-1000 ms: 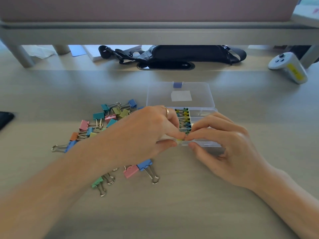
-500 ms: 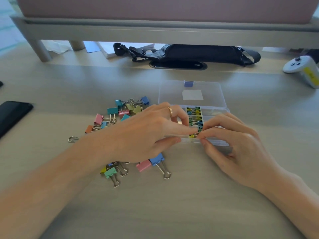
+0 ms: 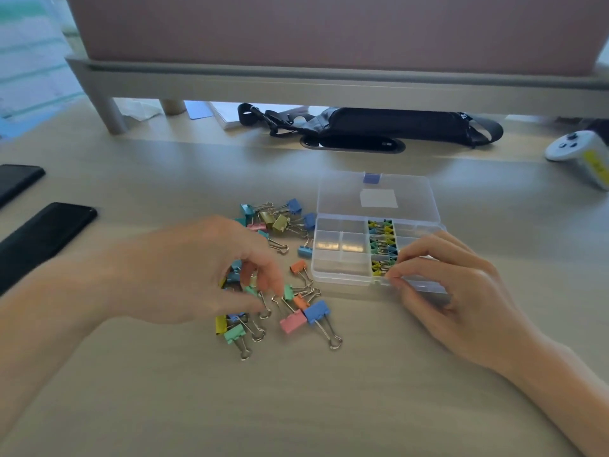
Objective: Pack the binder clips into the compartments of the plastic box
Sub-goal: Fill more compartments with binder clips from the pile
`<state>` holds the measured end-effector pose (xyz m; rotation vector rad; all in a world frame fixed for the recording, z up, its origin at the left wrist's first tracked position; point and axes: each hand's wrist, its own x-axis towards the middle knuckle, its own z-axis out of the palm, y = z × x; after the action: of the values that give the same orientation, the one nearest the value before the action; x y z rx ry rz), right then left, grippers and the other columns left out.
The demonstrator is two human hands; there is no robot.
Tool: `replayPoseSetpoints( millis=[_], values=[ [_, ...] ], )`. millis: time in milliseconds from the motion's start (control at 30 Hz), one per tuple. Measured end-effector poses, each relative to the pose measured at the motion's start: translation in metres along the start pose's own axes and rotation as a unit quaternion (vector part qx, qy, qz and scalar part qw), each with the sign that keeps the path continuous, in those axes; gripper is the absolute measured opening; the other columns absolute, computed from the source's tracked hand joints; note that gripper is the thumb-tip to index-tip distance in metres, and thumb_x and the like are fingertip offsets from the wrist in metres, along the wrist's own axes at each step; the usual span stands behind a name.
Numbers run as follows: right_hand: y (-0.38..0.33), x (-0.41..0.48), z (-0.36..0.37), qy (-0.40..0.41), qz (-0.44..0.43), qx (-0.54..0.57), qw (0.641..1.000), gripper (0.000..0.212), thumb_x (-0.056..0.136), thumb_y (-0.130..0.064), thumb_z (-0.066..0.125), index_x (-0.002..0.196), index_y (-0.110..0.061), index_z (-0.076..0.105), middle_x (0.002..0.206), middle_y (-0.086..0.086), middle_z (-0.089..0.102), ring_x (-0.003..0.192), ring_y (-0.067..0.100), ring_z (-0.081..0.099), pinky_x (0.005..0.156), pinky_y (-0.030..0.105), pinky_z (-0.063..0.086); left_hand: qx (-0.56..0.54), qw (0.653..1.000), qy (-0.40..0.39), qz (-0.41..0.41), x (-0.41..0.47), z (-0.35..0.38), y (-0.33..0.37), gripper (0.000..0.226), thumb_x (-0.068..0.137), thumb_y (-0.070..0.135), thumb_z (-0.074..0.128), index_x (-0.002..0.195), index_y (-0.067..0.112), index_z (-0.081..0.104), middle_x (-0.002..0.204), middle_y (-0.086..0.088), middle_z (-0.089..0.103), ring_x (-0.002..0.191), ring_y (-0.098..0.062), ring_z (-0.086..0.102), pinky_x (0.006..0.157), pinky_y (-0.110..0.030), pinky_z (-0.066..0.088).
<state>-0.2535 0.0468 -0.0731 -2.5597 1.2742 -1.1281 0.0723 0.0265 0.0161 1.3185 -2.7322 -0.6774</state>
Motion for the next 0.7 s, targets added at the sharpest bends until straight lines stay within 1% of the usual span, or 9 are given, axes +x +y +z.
replayPoseSetpoints(
  millis=[67,167,233,333,433,500,567,633,700],
  values=[
    [-0.001,0.000,0.000,0.002,-0.003,0.002,1.000,0.011,0.092,-0.013,0.069,0.091,-0.010,0.080,0.098,-0.002,0.066,0.090,0.020,0.062,0.081,0.028,0.049,0.017,0.999,0.039,-0.004,0.005,0.010,0.003,0.018,0.084,0.046,0.077,0.100,0.047,0.069,0.096,0.027,0.062,0.095,0.004,0.057,0.074,-0.012,0.044],
    [-0.002,0.000,0.001,0.001,-0.004,0.005,1.000,0.010,0.092,-0.010,0.069,0.091,-0.009,0.079,0.098,-0.001,0.066,0.090,0.021,0.062,0.081,0.030,0.050,0.055,0.997,0.060,-0.011,0.016,0.022,0.007,0.020,0.086,0.050,0.074,0.103,0.044,0.068,0.090,0.028,0.060,0.092,0.011,0.053,0.069,-0.013,0.040],
    [-0.001,0.000,0.001,-0.004,-0.002,0.005,1.000,0.009,0.091,-0.010,0.070,0.092,-0.010,0.079,0.098,-0.002,0.066,0.091,0.020,0.062,0.082,0.029,0.050,0.058,0.996,0.070,-0.013,0.020,0.025,0.009,0.017,0.086,0.050,0.073,0.100,0.041,0.068,0.086,0.028,0.060,0.088,0.011,0.053,0.069,-0.013,0.040],
    [-0.001,0.000,0.000,-0.008,0.003,0.006,1.000,0.009,0.091,-0.010,0.070,0.093,-0.012,0.079,0.099,-0.004,0.065,0.092,0.017,0.061,0.083,0.026,0.049,0.055,0.996,0.061,-0.015,0.024,0.024,0.011,0.012,0.085,0.048,0.074,0.091,0.043,0.065,0.082,0.026,0.061,0.085,0.007,0.056,0.071,-0.019,0.047],
    [0.000,0.000,-0.001,-0.008,0.006,0.010,1.000,0.009,0.091,-0.011,0.071,0.093,-0.013,0.079,0.100,-0.004,0.066,0.093,0.017,0.061,0.083,0.025,0.049,0.042,0.997,0.052,-0.027,0.026,0.023,0.010,0.013,0.085,0.045,0.075,0.089,0.042,0.064,0.084,0.027,0.060,0.087,0.008,0.056,0.068,-0.014,0.043],
    [-0.001,0.000,-0.001,-0.007,0.008,0.015,1.000,0.009,0.091,-0.011,0.071,0.093,-0.014,0.079,0.100,-0.005,0.066,0.094,0.015,0.061,0.084,0.024,0.049,0.030,0.998,0.055,-0.029,0.028,0.022,0.010,0.015,0.084,0.040,0.077,0.089,0.038,0.062,0.093,0.033,0.057,0.090,0.008,0.056,0.065,-0.012,0.042],
    [-0.001,0.000,-0.001,-0.005,0.011,0.020,1.000,0.009,0.090,-0.011,0.071,0.092,-0.014,0.079,0.099,-0.005,0.066,0.094,0.013,0.061,0.084,0.022,0.048,0.019,0.998,0.053,-0.027,0.029,0.021,0.011,0.017,0.084,0.032,0.079,0.087,0.036,0.062,0.098,0.037,0.054,0.088,0.007,0.057,0.069,-0.010,0.043],
    [-0.001,0.000,-0.002,-0.002,0.016,0.025,1.000,0.009,0.089,-0.012,0.072,0.091,-0.015,0.080,0.099,-0.005,0.066,0.094,0.013,0.061,0.084,0.022,0.049,-0.006,0.998,0.048,-0.029,0.029,0.017,0.013,0.018,0.085,0.027,0.080,0.087,0.036,0.064,0.094,0.034,0.060,0.086,0.006,0.061,0.070,-0.010,0.044],
    [-0.001,-0.001,-0.002,-0.003,0.022,0.031,0.999,0.009,0.089,-0.011,0.073,0.092,-0.015,0.080,0.099,-0.005,0.066,0.094,0.014,0.062,0.083,0.023,0.049,-0.047,0.996,0.067,-0.025,0.031,0.011,0.016,0.025,0.085,0.024,0.079,0.096,0.041,0.064,0.092,0.027,0.067,0.086,0.001,0.064,0.068,-0.016,0.046]
  ],
)
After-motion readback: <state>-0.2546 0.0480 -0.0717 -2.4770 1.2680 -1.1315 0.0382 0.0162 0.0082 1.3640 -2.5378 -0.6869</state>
